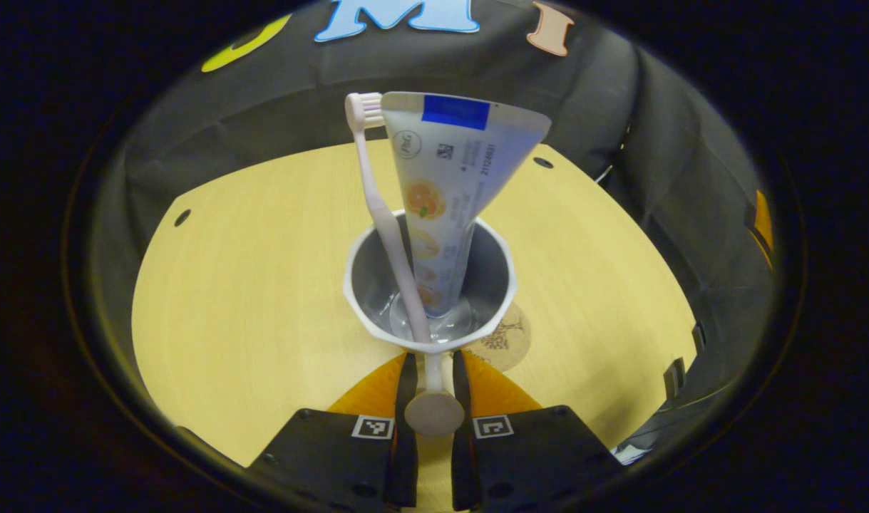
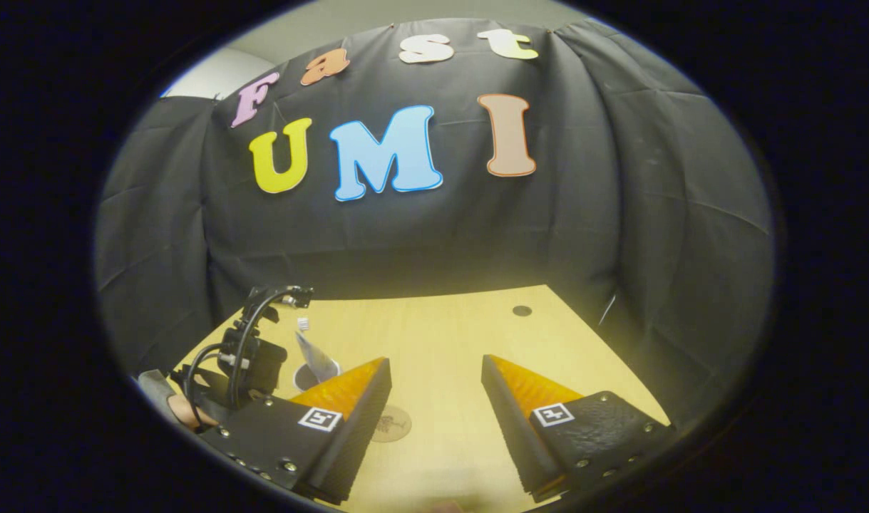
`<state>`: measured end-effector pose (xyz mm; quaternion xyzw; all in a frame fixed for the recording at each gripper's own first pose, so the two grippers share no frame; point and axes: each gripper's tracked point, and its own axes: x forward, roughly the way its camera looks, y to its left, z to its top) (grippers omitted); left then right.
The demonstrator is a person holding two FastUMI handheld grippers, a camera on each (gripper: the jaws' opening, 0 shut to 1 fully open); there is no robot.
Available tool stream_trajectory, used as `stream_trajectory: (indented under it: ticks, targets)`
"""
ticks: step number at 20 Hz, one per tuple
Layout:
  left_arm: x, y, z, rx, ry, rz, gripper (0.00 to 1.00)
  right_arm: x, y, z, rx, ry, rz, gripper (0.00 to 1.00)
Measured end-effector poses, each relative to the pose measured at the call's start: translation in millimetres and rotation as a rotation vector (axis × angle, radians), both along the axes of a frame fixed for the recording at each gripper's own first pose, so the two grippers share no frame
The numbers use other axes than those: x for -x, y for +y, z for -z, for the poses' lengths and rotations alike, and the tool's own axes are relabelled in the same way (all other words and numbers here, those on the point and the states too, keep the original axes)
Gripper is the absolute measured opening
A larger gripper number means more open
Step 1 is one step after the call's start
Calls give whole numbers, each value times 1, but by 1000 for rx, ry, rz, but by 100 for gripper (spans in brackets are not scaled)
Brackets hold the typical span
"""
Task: Put the toothbrush and toothpaste on the desktop into the cup, then pick up the cup and place it on the coaster on the desktop.
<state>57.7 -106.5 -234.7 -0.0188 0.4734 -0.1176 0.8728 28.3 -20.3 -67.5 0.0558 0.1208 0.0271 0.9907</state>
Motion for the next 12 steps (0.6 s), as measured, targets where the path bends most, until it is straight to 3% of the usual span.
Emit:
stream_trajectory:
  ticks: [12]
  targets:
    - [9, -40, 22, -43, 48, 30, 24, 14, -39, 12, -13, 18, 34, 82]
